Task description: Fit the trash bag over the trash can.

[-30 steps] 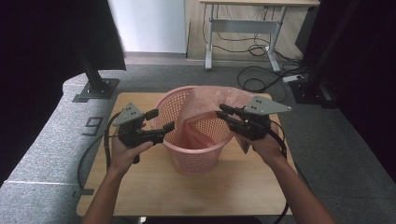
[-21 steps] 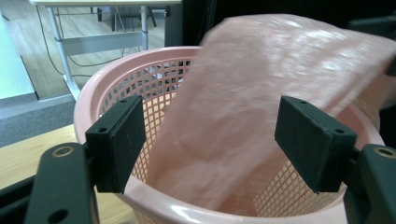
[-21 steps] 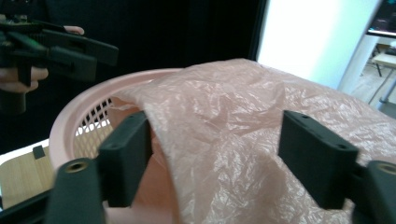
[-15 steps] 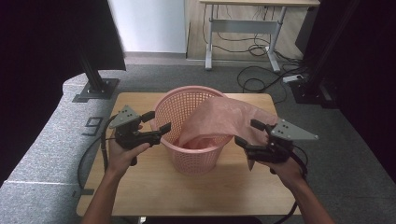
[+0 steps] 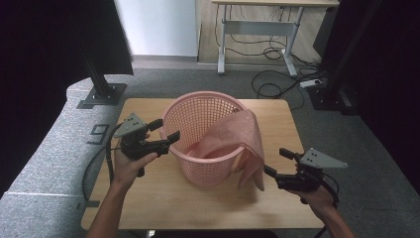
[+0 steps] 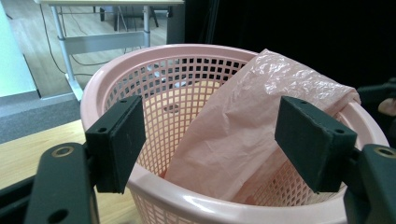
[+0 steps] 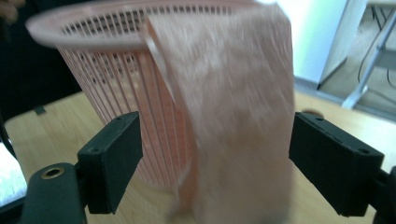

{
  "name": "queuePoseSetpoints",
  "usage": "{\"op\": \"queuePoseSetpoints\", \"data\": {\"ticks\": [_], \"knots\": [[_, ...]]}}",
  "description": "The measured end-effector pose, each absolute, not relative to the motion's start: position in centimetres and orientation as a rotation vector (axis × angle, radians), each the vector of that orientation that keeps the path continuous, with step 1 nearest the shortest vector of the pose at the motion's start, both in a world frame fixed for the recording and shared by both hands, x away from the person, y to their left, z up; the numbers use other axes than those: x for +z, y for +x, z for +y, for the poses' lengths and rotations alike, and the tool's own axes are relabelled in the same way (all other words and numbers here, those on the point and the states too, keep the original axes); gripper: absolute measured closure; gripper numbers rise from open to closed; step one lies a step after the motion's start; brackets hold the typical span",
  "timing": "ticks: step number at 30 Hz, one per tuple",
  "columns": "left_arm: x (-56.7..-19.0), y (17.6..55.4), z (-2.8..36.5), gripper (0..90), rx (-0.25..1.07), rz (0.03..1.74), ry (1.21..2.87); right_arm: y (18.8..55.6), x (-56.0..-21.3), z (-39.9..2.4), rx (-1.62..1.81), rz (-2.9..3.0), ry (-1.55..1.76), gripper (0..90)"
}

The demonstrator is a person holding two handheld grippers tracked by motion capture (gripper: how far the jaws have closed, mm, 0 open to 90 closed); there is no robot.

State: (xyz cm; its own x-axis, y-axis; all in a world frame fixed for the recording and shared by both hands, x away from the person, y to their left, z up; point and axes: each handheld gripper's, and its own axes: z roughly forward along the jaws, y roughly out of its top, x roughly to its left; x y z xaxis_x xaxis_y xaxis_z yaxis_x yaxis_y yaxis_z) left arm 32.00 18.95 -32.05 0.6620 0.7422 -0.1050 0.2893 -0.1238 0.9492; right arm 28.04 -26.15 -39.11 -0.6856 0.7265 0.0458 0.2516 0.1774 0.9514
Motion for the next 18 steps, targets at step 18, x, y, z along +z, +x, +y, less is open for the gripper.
{"op": "queuePoseSetpoints", "data": {"ticks": [18], "knots": [[-32.1, 31.9, 19.4, 24.3, 0.485, 0.850, 1.694, 30.9, -44.8, -24.1, 1.321, 2.108, 1.088, 23.3]]}}
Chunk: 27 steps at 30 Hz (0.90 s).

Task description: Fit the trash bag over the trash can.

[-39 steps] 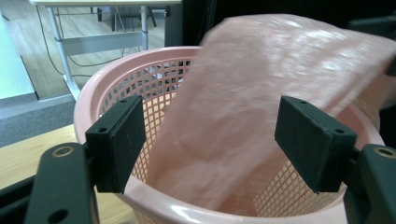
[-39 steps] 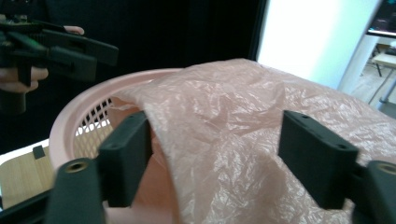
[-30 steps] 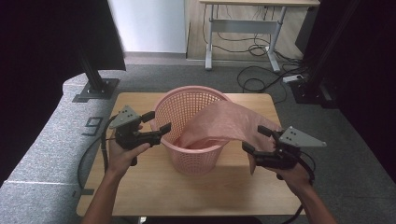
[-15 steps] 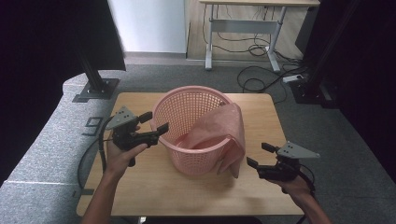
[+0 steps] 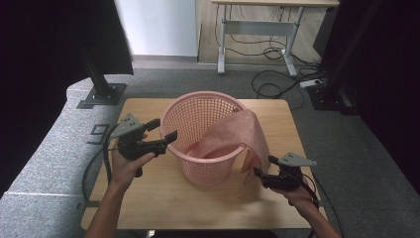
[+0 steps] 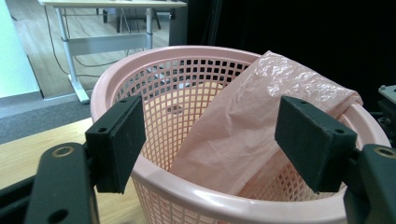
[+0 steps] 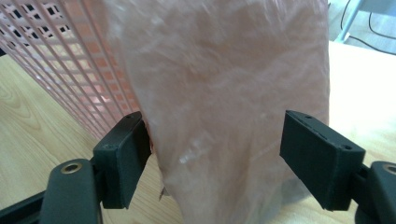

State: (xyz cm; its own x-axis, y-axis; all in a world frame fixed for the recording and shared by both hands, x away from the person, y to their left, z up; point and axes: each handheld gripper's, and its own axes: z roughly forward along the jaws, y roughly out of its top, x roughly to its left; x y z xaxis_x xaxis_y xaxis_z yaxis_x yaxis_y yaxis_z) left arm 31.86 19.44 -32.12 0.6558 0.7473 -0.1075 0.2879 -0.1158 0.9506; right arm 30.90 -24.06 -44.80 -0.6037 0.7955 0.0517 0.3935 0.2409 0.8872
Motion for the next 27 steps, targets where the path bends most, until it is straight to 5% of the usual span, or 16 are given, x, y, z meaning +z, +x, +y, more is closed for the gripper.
{"op": "queuePoseSetpoints", "data": {"ticks": [8, 11, 13, 14, 15, 17, 27], "knots": [[-32.1, 31.8, 19.5, 24.3, 0.488, 0.850, 1.694, 30.7, -45.8, -25.4, 1.326, 2.092, 1.130, 33.2], [-32.0, 31.8, 19.4, 24.3, 0.488, 0.851, 1.692, 31.0, -46.1, -25.5, 1.342, 2.101, 1.125, 43.8], [-32.1, 31.9, 19.3, 24.4, 0.487, 0.851, 1.692, 31.5, -46.2, -25.4, 1.358, 2.111, 1.117, 61.6], [-32.1, 31.9, 19.2, 24.4, 0.488, 0.850, 1.694, 31.5, -46.2, -25.4, 1.358, 2.111, 1.117, 61.6], [-32.1, 31.9, 19.1, 24.4, 0.488, 0.849, 1.701, 31.8, -46.1, -25.4, 1.349, 2.103, 1.110, 73.2], [-32.1, 31.9, 19.1, 24.4, 0.490, 0.849, 1.705, 32.1, -45.8, -25.6, 1.346, 2.100, 1.117, 80.9], [-31.9, 32.1, 18.8, 25.1, 0.480, 0.844, 1.706, 32.7, -41.4, -26.9, 1.439, 1.942, 1.052, 88.6]]}}
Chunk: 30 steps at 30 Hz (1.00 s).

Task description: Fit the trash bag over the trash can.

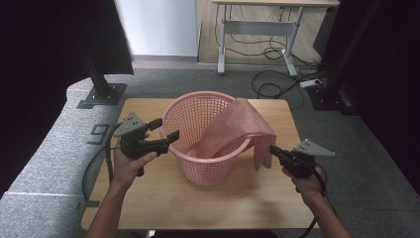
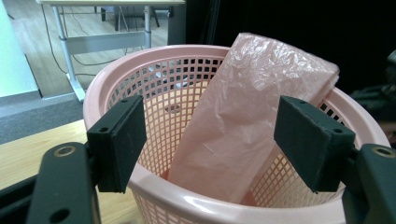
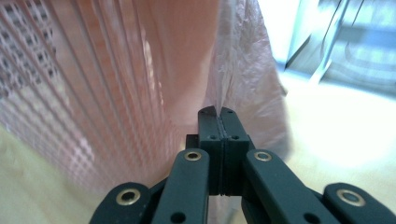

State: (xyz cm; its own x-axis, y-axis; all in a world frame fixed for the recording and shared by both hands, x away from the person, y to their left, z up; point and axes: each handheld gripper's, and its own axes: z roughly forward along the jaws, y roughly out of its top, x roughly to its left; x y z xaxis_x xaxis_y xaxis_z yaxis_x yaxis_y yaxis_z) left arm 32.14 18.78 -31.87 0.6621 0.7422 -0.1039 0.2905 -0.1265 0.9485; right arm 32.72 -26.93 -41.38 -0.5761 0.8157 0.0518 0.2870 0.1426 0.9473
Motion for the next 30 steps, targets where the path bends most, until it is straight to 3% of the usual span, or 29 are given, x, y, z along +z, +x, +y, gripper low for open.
{"op": "queuePoseSetpoints", "data": {"ticks": [11, 30], "knots": [[-31.4, 32.6, 17.2, 24.1, 0.450, 0.813, 1.704, 33.0, -33.3, -24.6, 1.526, 1.854, 0.843, 88.7], [-30.8, 32.4, 15.4, 13.7, 0.428, 0.736, 1.730, 32.9, -28.7, -17.2, 1.557, 1.972, 0.608, 88.4]]}}
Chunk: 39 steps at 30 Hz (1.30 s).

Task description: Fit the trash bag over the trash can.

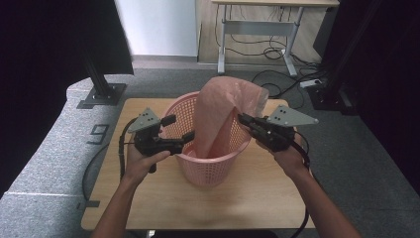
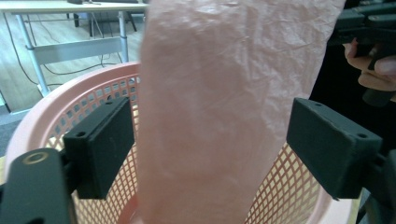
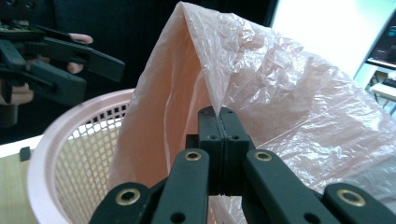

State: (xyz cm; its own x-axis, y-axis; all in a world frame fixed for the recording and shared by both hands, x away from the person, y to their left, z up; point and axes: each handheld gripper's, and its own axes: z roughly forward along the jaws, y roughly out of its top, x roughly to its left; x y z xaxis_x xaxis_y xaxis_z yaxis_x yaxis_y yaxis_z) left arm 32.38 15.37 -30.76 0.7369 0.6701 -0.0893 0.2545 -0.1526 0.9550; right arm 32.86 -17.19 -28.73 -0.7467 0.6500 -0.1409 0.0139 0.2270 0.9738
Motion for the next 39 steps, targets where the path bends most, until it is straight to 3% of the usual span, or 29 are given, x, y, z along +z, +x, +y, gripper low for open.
{"op": "queuePoseSetpoints", "data": {"ticks": [11, 17, 18, 19, 20, 21, 22, 24, 26, 29, 36, 39], "knots": [[-30.7, 32.6, 14.0, 1.3, 0.440, 0.726, 1.750, 33.5, -28.5, -14.0, 1.526, 2.054, 0.613, 88.3], [-31.0, 32.9, 13.4, 5.3, 0.481, 0.762, 1.742, 33.2, -28.7, -13.1, 1.545, 2.084, 0.585, 88.3], [-31.0, 32.9, 13.4, 12.7, 0.495, 0.773, 1.737, 33.0, -28.6, -12.8, 1.550, 2.088, 0.571, 88.3], [-31.1, 32.9, 13.4, 12.7, 0.500, 0.784, 1.734, 33.0, -28.6, -12.8, 1.550, 2.088, 0.571, 88.3], [-31.1, 33.0, 13.4, 18.2, 0.498, 0.795, 1.732, 32.9, -28.5, -12.7, 1.552, 2.089, 0.566, 88.3], [-31.2, 33.0, 13.6, 29.9, 0.496, 0.806, 1.714, 32.8, -28.4, -12.7, 1.556, 2.092, 0.553, 88.3], [-31.2, 33.0, 13.6, 35.1, 0.496, 0.806, 1.714, 32.8, -28.4, -12.7, 1.556, 2.092, 0.553, 88.3], [-31.2, 33.0, 13.8, 40.0, 0.503, 0.804, 1.705, 32.6, -28.2, -12.7, 1.560, 2.091, 0.539, 88.2], [-31.1, 33.0, 14.0, 57.9, 0.496, 0.810, 1.704, 32.4, -28.1, -12.7, 1.562, 2.088, 0.530, 88.2], [-31.0, 33.0, 14.0, 71.6, 0.470, 0.808, 1.703, 32.3, -28.1, -12.9, 1.559, 2.083, 0.523, 88.1], [-30.6, 33.2, 14.3, 88.6, 0.425, 0.774, 1.699, 32.1, -27.6, -13.9, 1.512, 2.035, 0.529, 88.1], [-30.5, 33.2, 14.3, 90.0, 0.400, 0.767, 1.697, 32.1, -27.3, -14.6, 1.491, 2.012, 0.546, 87.9]]}}
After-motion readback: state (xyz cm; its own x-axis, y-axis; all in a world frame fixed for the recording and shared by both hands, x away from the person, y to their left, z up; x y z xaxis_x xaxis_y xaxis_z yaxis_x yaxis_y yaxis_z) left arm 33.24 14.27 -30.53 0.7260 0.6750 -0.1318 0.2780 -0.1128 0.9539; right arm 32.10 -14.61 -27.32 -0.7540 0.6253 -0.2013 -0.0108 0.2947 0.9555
